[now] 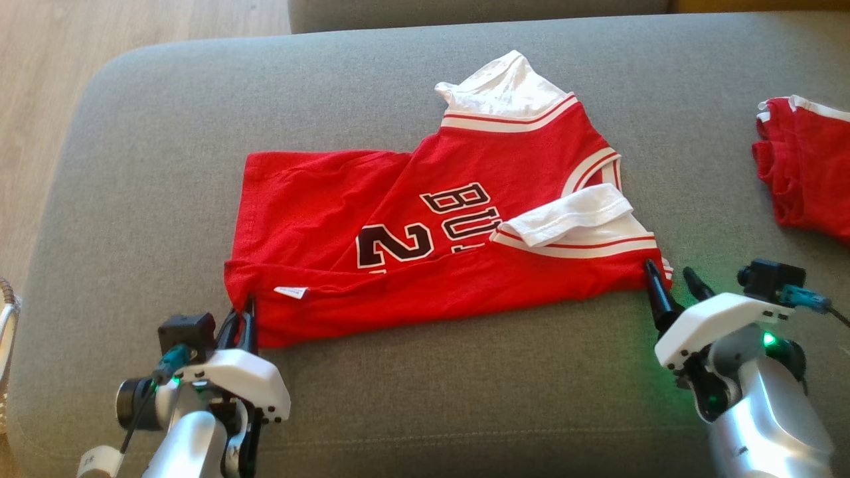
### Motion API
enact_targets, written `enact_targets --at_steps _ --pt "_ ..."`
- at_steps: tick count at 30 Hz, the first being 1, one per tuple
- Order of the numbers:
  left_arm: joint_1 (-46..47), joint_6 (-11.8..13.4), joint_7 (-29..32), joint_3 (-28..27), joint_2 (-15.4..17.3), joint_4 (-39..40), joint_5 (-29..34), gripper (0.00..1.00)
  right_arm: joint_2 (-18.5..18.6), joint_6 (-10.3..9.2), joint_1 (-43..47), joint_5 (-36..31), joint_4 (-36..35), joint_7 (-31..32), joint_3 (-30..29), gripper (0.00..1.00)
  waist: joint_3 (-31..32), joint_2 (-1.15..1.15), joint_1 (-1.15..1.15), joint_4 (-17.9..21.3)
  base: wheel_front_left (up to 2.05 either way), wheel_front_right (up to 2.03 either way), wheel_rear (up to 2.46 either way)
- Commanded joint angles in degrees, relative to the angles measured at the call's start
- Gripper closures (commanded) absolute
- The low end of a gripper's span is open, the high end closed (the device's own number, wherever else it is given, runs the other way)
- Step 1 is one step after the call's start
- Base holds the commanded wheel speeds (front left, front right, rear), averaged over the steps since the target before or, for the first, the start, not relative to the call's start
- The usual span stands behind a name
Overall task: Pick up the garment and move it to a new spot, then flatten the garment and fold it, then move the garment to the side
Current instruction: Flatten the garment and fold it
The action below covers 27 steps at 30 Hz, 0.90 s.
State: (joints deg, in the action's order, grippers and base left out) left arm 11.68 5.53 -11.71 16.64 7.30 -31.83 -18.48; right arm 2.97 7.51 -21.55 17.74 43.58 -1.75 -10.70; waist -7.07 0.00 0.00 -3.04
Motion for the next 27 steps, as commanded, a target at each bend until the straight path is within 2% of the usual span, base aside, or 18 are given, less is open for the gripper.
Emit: enact_targets --at_steps 1,4,5,6,7,12,18,27 --pt "1.35 0.09 -0.33 -1.63 1.17 1.98 0.17 1.0 -0.09 -0.02 -2.86 1.0 -0.16 -0.32 2.08 0.0 -0.06 0.0 0.0 -0.06 0.0 0.0 0.0" --pt "1.22 0.21 -0.2 -1.37 1.26 2.4 0.17 1.0 -0.09 -0.02 -4.39 2.72 2.97 -0.86 4.34 0.0 -0.11 0.0 0.0 -0.11 0.0 0.0 0.0" --pt "1.18 0.23 -0.13 -1.3 1.32 2.52 0.15 1.0 -0.09 -0.02 -4.83 3.61 3.85 -0.91 5.38 0.31 -0.1 0.0 0.0 -0.11 0.0 0.0 0.0" --pt "1.13 0.23 -0.07 -1.25 1.41 2.61 0.11 1.0 -0.09 -0.02 -5.22 4.47 4.54 -1.24 6.29 0.87 -0.08 0.0 0.0 -0.11 0.0 0.0 0.0" --pt "1.07 0.23 0.0 -1.21 1.5 2.68 0.06 1.0 -0.09 -0.02 -5.53 4.81 5.2 -1.68 7.05 1.0 -0.05 0.0 0.0 -0.09 0.0 0.0 0.0" --pt "0.79 0.38 0.41 -1.24 2.41 2.95 -0.08 1.0 -0.09 -0.02 -6.42 4.63 8.08 -4.12 8.3 1.0 0.37 0.0 0.0 0.22 0.0 0.0 0.0" --pt "0.1 0.75 0.89 -1.08 3.82 3.59 0.3 1.0 -0.09 -0.02 -5.91 4.12 9.84 -5.99 6.63 1.0 1.95 0.0 0.0 1.0 0.0 0.0 0.0" --pt "-2.61 0.93 4.06 -0.17 6.09 5.1 0.52 1.0 -0.09 -0.02 -0.82 7.79 8.29 -7.15 5.98 1.0 5.09 0.0 0.0 2.9 0.0 0.0 0.0"
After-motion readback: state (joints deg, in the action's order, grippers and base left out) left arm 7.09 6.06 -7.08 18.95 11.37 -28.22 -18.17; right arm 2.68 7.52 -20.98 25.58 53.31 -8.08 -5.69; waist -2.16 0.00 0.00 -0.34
